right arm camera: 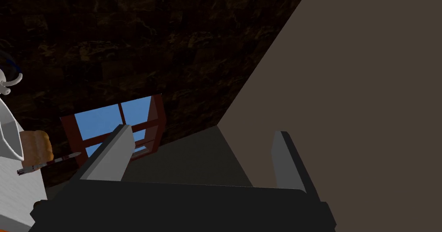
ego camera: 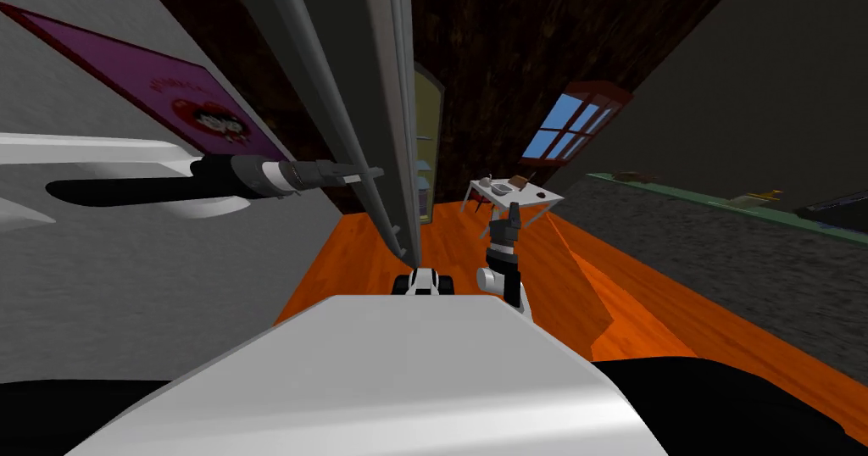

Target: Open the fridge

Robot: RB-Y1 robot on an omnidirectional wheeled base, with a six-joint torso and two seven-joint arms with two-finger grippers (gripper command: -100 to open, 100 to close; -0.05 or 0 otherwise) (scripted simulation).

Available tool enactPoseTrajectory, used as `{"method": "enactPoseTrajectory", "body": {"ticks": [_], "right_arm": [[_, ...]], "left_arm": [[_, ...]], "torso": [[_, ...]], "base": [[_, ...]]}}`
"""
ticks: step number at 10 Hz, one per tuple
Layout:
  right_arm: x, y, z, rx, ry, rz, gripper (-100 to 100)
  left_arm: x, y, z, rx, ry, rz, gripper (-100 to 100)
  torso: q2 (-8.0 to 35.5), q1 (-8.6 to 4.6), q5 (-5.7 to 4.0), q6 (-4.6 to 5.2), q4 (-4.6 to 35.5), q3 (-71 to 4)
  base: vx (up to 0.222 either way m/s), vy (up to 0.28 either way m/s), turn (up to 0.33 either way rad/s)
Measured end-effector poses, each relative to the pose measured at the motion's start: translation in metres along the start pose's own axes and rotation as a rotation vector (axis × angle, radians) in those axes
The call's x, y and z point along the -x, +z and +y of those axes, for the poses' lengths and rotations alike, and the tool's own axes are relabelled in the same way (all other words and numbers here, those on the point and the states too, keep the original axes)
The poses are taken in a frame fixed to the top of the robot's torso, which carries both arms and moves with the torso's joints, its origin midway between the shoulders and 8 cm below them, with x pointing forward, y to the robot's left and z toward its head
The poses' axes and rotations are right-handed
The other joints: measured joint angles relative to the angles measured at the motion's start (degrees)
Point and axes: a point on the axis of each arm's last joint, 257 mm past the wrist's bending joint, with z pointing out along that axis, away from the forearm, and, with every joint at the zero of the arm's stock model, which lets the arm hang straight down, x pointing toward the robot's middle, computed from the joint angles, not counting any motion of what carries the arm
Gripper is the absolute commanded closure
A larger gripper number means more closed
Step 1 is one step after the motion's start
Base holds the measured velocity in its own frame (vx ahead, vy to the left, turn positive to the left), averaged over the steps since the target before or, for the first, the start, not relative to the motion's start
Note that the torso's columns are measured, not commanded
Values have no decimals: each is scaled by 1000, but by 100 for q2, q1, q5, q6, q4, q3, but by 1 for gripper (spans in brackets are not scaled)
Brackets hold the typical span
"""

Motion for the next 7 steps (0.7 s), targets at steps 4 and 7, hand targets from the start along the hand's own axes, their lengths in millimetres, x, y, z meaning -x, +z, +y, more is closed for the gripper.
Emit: {"method": "enactPoseTrajectory", "body": {"ticks": [4, 7], "right_arm": [[0, 0, 0, 0, 0, 0, 0], [0, 0, 0, 0, 0, 0, 0]], "left_arm": [[26, -19, 43, 109, -16, -64, -100], [44, -44, 81, 199, -19, -114, -100]], "torso": [[-14, -9, -4, 4, -5, -10], [10, -9, -3, 6, 1, 4]], "base": [[-138, -5, -308], [-168, -23, -401]]}}
